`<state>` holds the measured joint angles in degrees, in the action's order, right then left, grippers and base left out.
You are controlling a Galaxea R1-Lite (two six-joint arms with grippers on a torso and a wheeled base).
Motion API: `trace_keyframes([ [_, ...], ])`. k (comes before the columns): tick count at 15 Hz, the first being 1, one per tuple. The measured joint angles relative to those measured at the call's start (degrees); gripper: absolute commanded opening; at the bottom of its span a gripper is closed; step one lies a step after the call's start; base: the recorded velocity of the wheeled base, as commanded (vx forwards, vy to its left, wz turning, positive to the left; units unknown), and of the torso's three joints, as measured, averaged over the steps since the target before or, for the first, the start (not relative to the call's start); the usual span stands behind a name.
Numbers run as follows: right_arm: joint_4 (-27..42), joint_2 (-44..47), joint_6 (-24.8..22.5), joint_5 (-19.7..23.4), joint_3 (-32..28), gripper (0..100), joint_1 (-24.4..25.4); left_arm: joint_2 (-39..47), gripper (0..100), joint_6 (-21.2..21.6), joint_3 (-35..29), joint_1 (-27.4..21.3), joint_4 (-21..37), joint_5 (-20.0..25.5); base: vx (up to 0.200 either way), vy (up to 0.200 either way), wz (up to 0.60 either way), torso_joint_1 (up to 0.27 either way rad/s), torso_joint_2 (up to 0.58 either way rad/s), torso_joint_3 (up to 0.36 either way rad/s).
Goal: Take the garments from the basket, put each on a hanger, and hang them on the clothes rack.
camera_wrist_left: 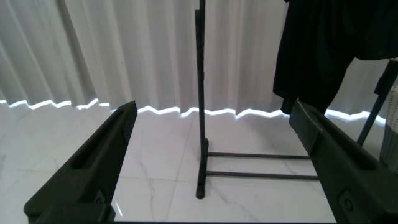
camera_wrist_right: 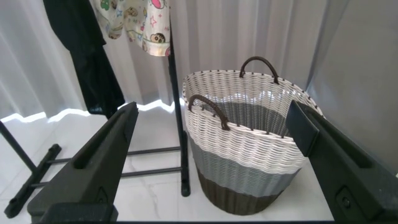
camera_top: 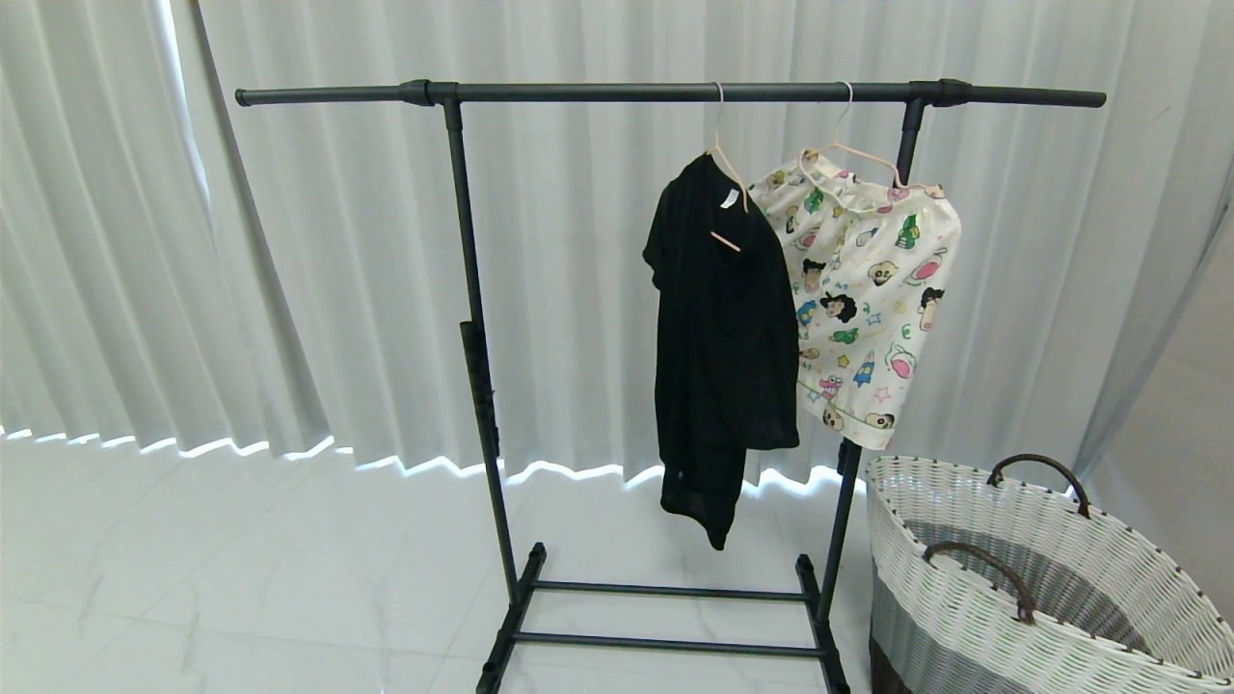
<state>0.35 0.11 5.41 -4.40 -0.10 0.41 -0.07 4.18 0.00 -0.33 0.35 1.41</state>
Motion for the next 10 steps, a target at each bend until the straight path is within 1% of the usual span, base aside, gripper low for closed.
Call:
trace_keyframes([
  [10, -0.02, -0.01, -0.02, 0.00, 0.00, 100, 0.00, 0.00, 100, 0.00, 0.00, 0.00, 0.00, 0.00, 0.000, 0.000, 0.00, 0.000, 0.00, 0.000],
])
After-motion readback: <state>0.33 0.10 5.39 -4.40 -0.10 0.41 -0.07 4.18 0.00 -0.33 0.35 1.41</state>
